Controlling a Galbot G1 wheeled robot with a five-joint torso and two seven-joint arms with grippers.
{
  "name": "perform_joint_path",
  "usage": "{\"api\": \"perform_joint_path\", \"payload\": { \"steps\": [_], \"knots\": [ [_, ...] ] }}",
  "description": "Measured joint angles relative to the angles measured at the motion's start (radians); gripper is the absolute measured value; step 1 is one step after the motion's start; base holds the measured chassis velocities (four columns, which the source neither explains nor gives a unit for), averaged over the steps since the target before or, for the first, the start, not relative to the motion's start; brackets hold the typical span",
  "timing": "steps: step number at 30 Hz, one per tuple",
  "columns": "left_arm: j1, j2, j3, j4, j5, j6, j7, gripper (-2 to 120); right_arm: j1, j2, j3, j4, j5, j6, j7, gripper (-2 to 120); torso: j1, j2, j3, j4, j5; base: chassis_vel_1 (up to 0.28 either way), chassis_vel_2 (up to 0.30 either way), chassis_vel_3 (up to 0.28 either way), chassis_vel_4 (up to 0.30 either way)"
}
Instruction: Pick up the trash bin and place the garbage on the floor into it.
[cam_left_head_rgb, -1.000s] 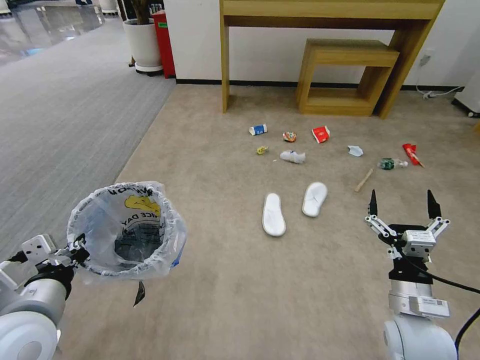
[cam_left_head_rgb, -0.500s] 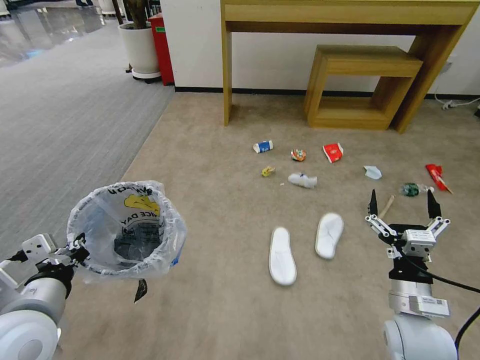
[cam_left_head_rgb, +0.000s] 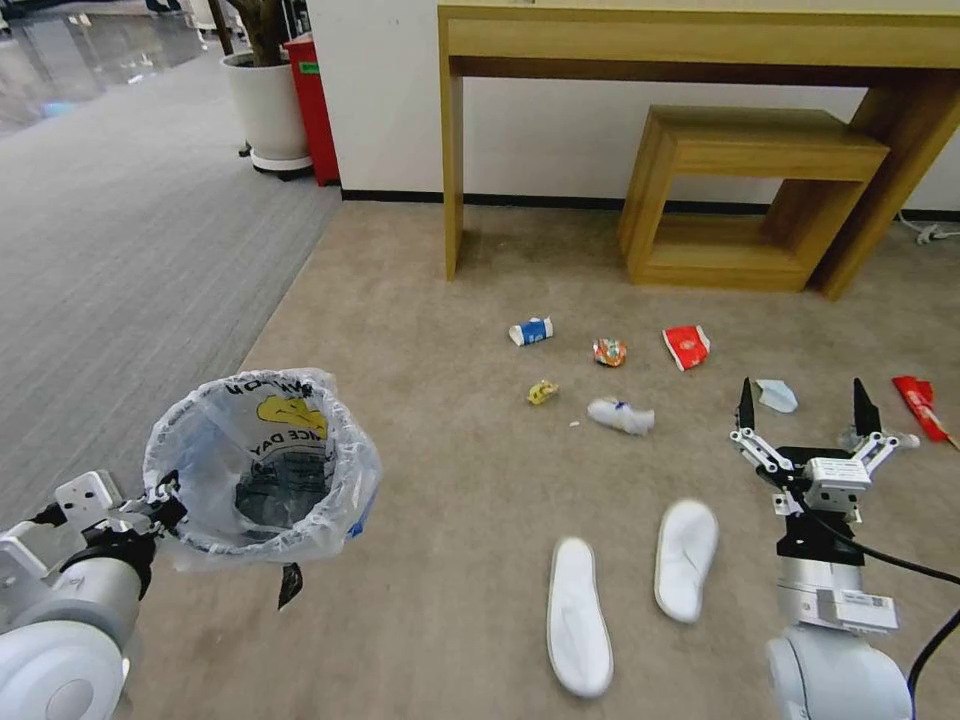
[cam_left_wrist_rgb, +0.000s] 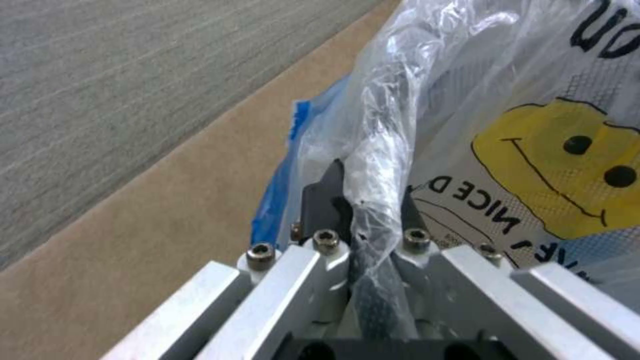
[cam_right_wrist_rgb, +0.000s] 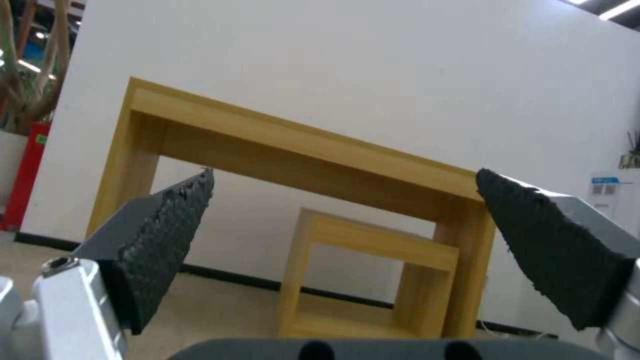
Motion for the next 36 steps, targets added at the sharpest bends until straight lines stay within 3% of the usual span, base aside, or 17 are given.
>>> {"api": "perform_joint_path", "payload": {
  "steps": [12,17,18,26,27,30,36],
  "knots": [
    [0.007,0.0,-0.004,-0.01,0.001,0.0,0.0,1,-0.023,-0.018,-0.016,0.007,0.021,-0.062,0.028,100,0.0,0.0,-0.001,0.0001,0.0,0.012,-0.013,-0.013,0.013],
    [0.01,-0.006,-0.001,-0.013,0.005,0.0,0.0,1,-0.049,-0.069,-0.053,0.033,0.12,-0.252,0.053,100,0.0,0.0,-0.001,-0.0001,-0.0001,0.0,0.0,0.0,0.0],
    [0.01,-0.006,-0.001,-0.013,0.005,0.0,0.0,1,-0.049,-0.069,-0.053,0.033,0.12,-0.252,0.053,100,0.0,0.0,-0.001,-0.0001,-0.0001,0.0,0.0,0.0,0.0],
    [0.013,-0.015,0.0,-0.017,0.015,-0.001,0.001,1,-0.049,-0.15,-0.163,0.035,0.33,-0.653,0.118,100,0.0,0.0,-0.001,-0.0001,-0.0001,0.0,0.0,0.0,0.0],
    [0.013,-0.015,0.0,-0.017,0.015,-0.001,0.001,1,-0.049,-0.15,-0.163,0.035,0.33,-0.653,0.118,100,0.0,0.0,-0.001,-0.0001,-0.0001,0.0,0.0,0.0,0.0],
    [0.014,-0.018,0.001,-0.018,0.019,-0.001,0.001,1,-0.025,-0.177,-0.206,0.013,0.438,-0.784,0.156,100,0.0,0.0,0.0,0.0,-0.0001,0.0,0.0,0.0,0.0],
    [0.015,-0.034,0.015,-0.025,0.045,-0.001,0.001,1,0.04,-0.208,-0.24,-0.05,0.571,-0.887,0.163,100,0.0,0.0,0.0,-0.0001,-0.0002,0.0,0.0,0.0,0.0]
  ]
}}
